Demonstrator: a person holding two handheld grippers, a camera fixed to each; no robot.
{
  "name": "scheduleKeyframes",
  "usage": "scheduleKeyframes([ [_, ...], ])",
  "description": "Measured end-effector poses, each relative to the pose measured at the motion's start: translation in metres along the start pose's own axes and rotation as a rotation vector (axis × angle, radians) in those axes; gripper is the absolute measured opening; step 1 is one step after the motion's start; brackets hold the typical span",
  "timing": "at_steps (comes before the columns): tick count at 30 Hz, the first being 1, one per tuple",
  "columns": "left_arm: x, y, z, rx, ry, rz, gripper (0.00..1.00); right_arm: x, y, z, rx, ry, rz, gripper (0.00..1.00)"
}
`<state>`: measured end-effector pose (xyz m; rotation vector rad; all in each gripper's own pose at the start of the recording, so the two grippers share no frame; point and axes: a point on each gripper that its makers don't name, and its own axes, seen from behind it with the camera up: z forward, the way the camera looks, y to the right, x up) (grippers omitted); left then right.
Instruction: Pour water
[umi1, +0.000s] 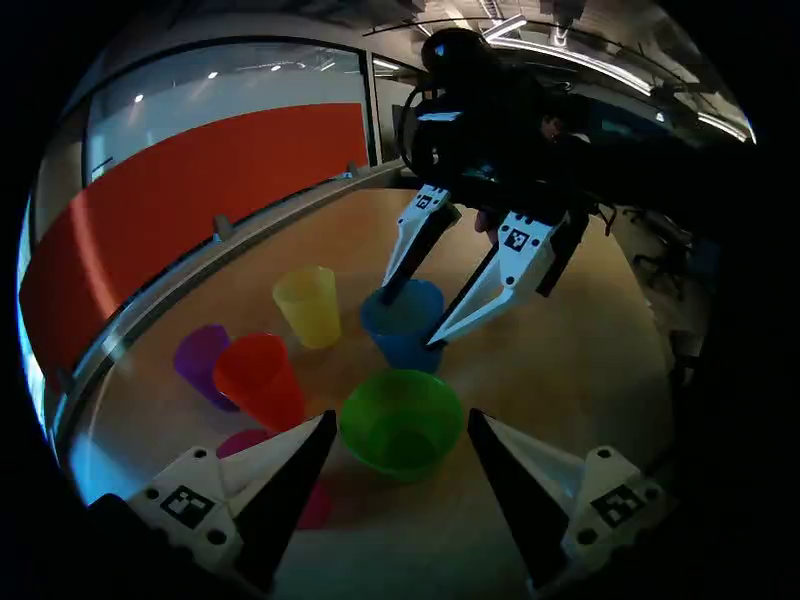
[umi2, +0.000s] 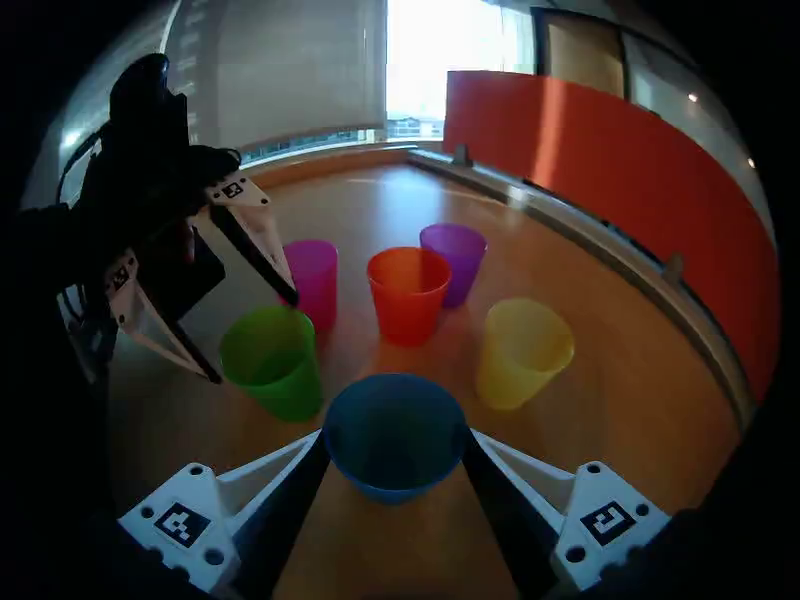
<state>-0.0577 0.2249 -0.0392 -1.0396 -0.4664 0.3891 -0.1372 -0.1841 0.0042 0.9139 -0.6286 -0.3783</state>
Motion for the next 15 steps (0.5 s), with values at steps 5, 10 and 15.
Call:
scheduleKeyframes([
  [5,0.004,0.001,-0.003,0.002,0.010,0.003,0.98,-0.005,-0.001,0.000,-0.007,-0.008,-0.008,0.99],
  [10,0.008,0.000,-0.005,0.013,0.018,0.008,0.98,-0.005,0.000,-0.003,-0.016,-0.002,-0.005,1.00],
  [15,0.010,-0.002,-0.009,0.021,0.023,0.006,0.98,0.000,0.000,-0.010,-0.021,0.010,-0.002,1.00],
])
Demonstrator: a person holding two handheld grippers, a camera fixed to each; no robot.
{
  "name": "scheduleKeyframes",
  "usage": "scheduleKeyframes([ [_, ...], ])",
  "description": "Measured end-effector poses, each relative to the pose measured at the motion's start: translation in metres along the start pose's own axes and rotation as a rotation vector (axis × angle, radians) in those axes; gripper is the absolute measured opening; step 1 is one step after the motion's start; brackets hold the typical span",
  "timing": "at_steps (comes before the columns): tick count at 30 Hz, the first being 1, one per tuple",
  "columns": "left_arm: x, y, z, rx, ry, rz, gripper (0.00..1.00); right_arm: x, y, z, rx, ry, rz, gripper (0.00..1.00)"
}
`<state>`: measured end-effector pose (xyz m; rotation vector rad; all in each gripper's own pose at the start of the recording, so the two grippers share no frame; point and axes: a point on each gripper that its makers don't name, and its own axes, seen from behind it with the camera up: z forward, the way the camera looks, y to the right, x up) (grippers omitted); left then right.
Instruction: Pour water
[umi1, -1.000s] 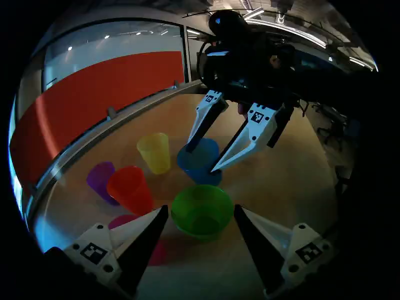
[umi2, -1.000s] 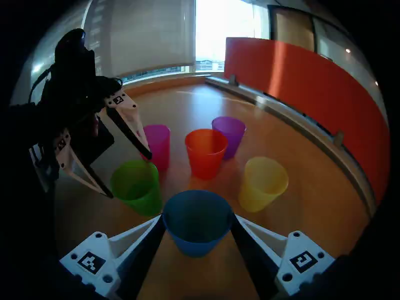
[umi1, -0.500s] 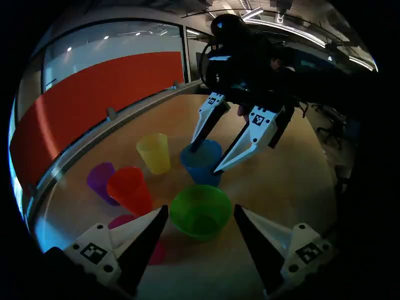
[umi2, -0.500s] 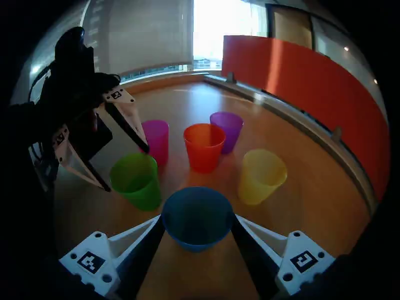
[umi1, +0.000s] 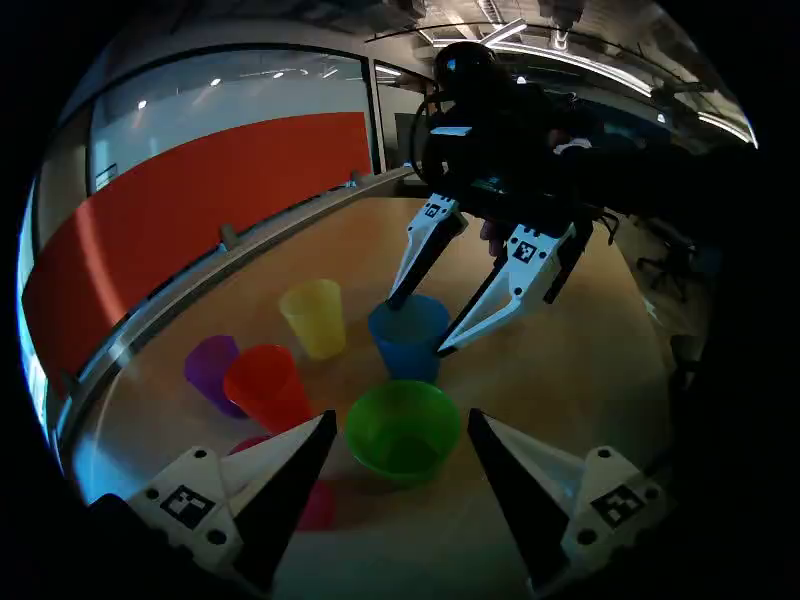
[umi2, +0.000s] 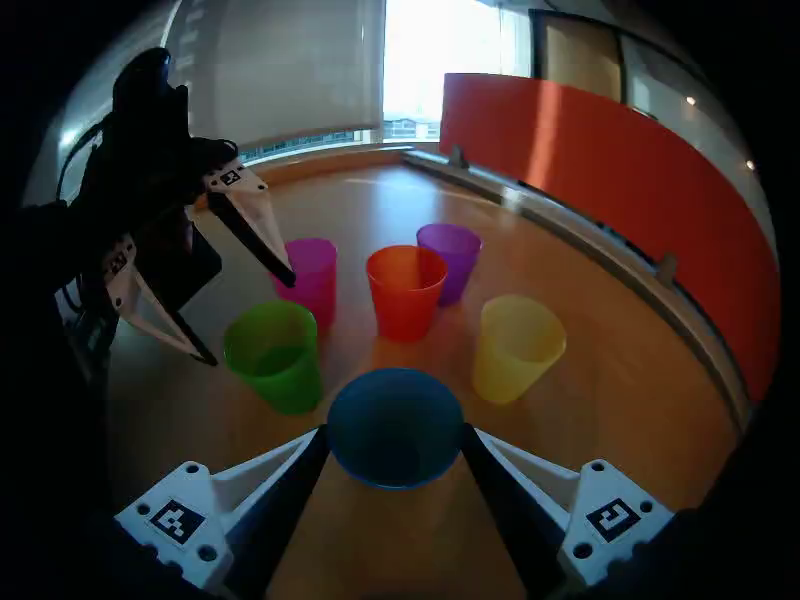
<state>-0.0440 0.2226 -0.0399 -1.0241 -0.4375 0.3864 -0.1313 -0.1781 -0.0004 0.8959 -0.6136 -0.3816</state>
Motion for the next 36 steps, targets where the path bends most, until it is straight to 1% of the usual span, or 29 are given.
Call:
scheduleKeyframes([
  [9,0.011,-0.002,-0.011,0.027,0.030,-0.012,0.98,0.008,-0.003,-0.019,-0.025,0.023,-0.009,1.00],
  [15,0.019,-0.007,-0.021,0.063,0.055,-0.033,0.98,0.017,-0.006,-0.034,-0.046,0.051,-0.004,1.00],
  [21,0.024,-0.011,-0.031,0.098,0.081,-0.045,0.98,0.024,-0.009,-0.049,-0.073,0.082,-0.003,1.00],
  [24,0.027,-0.015,-0.036,0.123,0.094,-0.051,0.98,0.028,-0.009,-0.055,-0.092,0.102,-0.003,1.00],
  [30,0.034,-0.026,-0.049,0.180,0.134,-0.080,0.98,0.040,-0.010,-0.066,-0.144,0.157,-0.009,1.00],
  [36,0.036,-0.035,-0.060,0.232,0.165,-0.101,0.98,0.052,-0.011,-0.077,-0.182,0.223,0.016,0.99],
])
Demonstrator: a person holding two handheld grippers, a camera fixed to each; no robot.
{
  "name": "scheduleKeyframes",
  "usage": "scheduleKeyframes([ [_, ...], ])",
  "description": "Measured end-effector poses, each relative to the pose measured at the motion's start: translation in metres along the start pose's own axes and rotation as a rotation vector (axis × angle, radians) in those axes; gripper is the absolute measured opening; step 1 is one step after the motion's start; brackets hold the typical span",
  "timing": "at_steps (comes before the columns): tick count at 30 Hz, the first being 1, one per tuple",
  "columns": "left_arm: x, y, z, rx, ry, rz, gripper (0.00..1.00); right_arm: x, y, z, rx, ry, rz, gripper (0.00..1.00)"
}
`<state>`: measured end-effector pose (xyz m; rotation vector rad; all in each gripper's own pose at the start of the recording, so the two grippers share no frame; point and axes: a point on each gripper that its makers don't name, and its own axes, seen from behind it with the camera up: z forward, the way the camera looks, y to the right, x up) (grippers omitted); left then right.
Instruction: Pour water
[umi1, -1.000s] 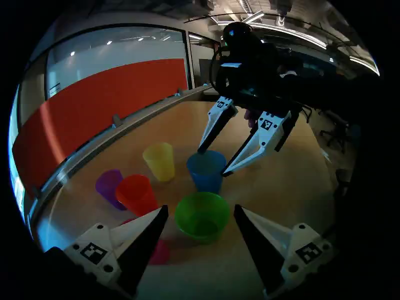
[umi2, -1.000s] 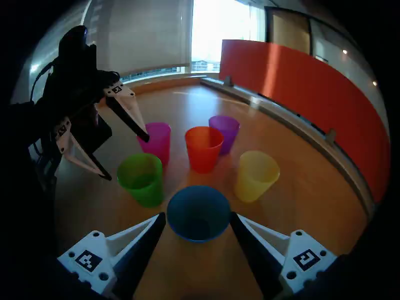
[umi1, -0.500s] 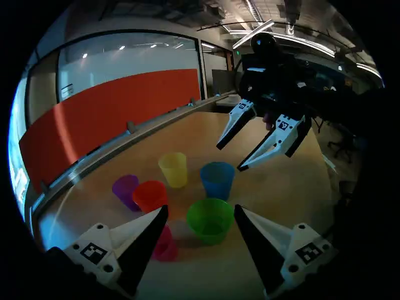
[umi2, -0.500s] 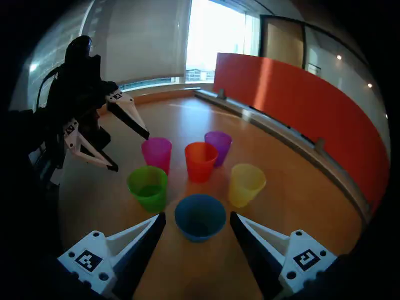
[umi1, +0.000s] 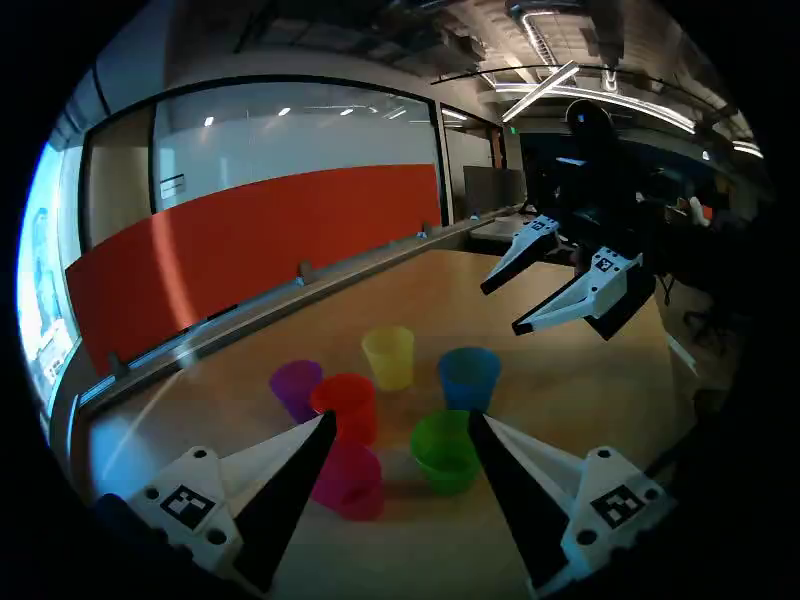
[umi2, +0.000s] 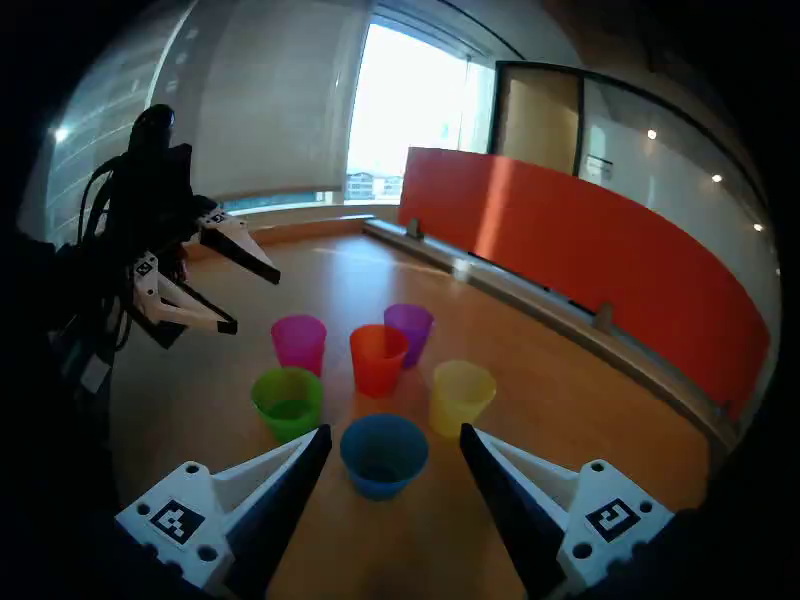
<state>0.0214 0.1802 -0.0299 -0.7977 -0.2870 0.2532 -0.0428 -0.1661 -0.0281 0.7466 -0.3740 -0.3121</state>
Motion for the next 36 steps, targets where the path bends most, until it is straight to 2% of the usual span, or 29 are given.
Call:
scheduleKeyframes([
  [15,0.008,-0.034,-0.022,0.157,0.069,-0.055,0.98,0.023,0.015,-0.020,-0.152,0.134,0.062,1.00],
  [23,0.016,-0.052,-0.037,0.240,0.127,-0.095,0.98,0.030,0.024,-0.030,-0.232,0.193,0.098,1.00],
  [30,0.019,-0.070,-0.052,0.349,0.157,-0.093,0.98,0.037,0.039,-0.040,-0.329,0.253,0.132,1.00],
  [36,0.022,-0.085,-0.065,0.441,0.205,-0.131,0.98,0.040,0.055,-0.052,-0.431,0.307,0.158,1.00],
])
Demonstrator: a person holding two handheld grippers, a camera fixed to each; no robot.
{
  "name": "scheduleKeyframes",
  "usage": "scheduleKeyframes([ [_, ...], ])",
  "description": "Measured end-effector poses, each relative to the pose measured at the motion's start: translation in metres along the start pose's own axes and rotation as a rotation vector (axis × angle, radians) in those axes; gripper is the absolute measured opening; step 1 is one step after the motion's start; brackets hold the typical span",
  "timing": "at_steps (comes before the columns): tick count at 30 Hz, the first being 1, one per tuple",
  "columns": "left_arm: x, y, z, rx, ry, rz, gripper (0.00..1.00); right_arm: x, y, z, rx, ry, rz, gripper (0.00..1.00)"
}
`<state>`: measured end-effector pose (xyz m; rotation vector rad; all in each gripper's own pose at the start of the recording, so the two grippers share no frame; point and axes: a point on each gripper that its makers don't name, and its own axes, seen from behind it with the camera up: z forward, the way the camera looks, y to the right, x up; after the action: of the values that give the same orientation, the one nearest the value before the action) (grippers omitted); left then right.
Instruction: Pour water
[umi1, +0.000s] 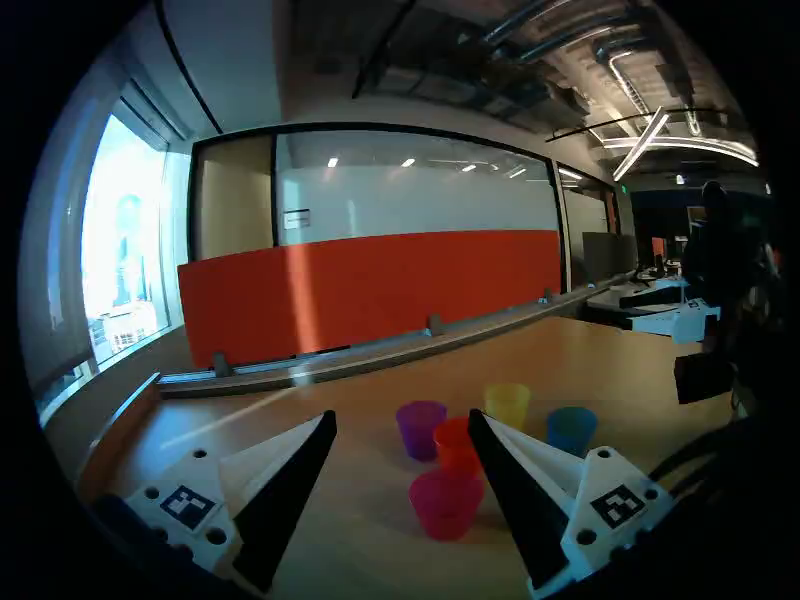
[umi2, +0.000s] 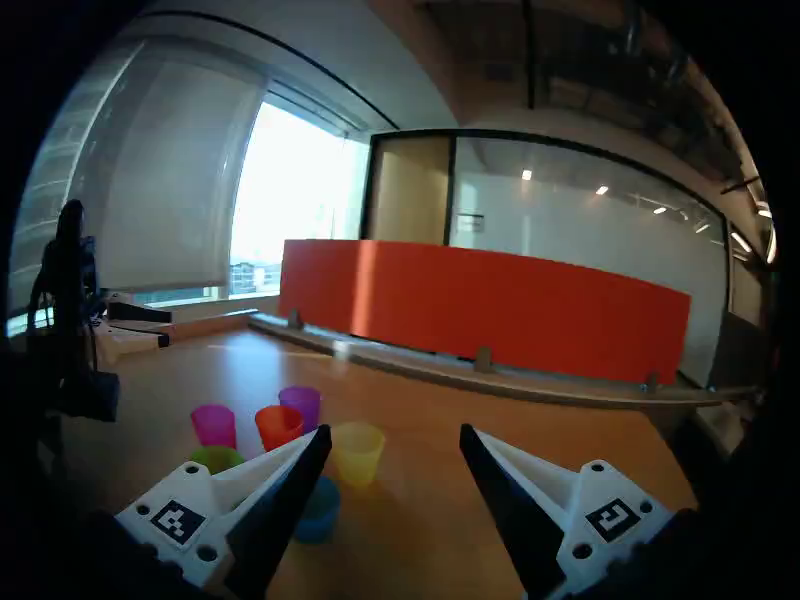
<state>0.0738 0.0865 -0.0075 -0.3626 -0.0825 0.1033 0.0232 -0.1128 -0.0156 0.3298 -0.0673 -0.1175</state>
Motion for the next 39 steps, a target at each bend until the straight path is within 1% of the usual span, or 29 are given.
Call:
scheduleKeyframes([
  [3,0.002,-0.008,-0.002,0.036,0.016,-0.017,0.98,0.002,0.008,-0.002,-0.041,0.024,0.013,1.00],
  [12,0.004,-0.019,-0.005,0.093,0.037,-0.019,0.98,0.001,0.018,-0.003,-0.099,0.052,0.039,1.00],
  [17,0.006,-0.026,-0.007,0.129,0.049,-0.028,0.98,0.005,0.029,-0.006,-0.146,0.080,0.046,1.00],
  [21,0.010,-0.032,-0.010,0.164,0.064,-0.028,0.98,0.010,0.040,-0.010,-0.183,0.106,0.065,0.99],
  [27,0.013,-0.035,-0.016,0.208,0.082,-0.008,0.98,0.016,0.052,-0.017,-0.220,0.139,0.097,0.99],
  [29,0.013,-0.035,-0.017,0.219,0.086,-0.010,0.98,0.018,0.053,-0.018,-0.225,0.148,0.102,1.00],
  [33,0.008,-0.038,-0.019,0.248,0.081,-0.024,0.98,0.021,0.055,-0.020,-0.237,0.163,0.106,0.99],
  [39,-0.004,-0.052,-0.024,0.312,0.072,-0.060,0.98,0.019,0.063,-0.022,-0.268,0.158,0.108,0.99],
])
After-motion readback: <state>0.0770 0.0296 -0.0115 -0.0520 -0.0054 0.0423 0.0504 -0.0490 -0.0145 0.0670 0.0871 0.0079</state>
